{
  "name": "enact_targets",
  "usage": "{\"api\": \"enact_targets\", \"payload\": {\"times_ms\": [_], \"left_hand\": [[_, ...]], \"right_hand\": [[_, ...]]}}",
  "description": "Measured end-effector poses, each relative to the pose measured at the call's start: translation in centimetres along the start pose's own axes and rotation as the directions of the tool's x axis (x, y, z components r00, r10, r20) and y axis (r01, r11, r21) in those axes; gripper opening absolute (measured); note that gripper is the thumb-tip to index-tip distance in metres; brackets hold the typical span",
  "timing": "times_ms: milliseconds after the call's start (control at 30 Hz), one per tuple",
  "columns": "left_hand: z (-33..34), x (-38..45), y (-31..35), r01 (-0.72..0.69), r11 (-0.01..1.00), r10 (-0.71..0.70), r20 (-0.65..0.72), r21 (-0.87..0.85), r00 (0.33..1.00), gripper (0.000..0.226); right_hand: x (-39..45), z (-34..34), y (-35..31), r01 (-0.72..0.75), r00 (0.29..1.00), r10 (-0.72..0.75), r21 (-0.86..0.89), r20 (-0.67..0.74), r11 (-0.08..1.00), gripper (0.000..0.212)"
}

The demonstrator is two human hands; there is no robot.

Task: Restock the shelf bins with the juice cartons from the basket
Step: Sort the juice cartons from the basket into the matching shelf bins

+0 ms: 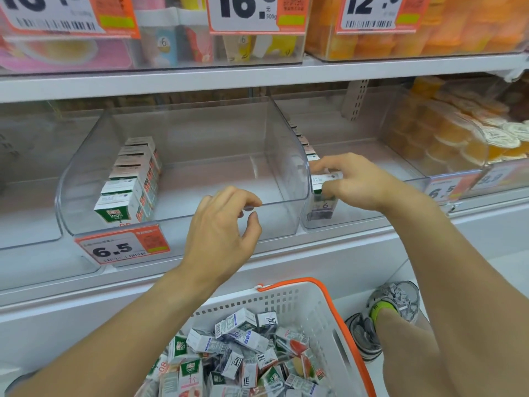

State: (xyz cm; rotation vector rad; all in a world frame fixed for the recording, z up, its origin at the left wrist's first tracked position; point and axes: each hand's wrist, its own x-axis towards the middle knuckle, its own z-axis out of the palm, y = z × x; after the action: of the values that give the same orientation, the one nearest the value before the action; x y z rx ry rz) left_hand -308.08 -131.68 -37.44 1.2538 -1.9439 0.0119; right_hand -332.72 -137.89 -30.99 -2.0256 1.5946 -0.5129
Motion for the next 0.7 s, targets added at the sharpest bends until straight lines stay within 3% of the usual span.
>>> {"api": "enact_targets", "payload": {"times_ms": [133,267,467,567,633,700], "left_hand": [[-0.1,-0.1,0.0,0.004,1.0,-0.004,0.02,-0.005,1.0,0.018],[-0.4,-0.3,0.0,0.007,1.0,-0.007,0.034,-0.008,0.999,0.02],[-0.6,-0.7,0.1,0.013,1.0,-0.012,0.065,-0.021,0.998,0.025],[-0.8,-1.1,0.5,0.005,1.0,-0.005,0.018,-0.023,1.0,0.025],[-1.1,-1.5,1.2,-0.042,0.999,0.042,-0.087,-0.001,0.995,0.02],[-1.4,-2.0,1.9,-0.104,0.995,0.103,-0.154,-0.001,0.983,0.012]], "right_hand": [[-0.7,0.1,-0.3,0.029,1.0,-0.029,-0.076,0.002,0.997,0.052],[-1.5,0.5,0.0,0.032,0.965,-0.09,-0.229,-0.246,0.973,0.029],[-2.5,1.6,0.4,0.109,0.954,-0.154,-0.182,-0.258,0.977,0.025],[-2.8,2.1,0.9,0.107,0.952,-0.149,-0.164,-0.267,0.981,0.022],[-3.4,2.4,0.8,0.128,0.91,-0.191,-0.189,-0.368,0.974,0.022],[-4.7,3.0,-0.2,0.216,0.798,-0.291,-0.2,-0.528,0.956,0.02]]}}
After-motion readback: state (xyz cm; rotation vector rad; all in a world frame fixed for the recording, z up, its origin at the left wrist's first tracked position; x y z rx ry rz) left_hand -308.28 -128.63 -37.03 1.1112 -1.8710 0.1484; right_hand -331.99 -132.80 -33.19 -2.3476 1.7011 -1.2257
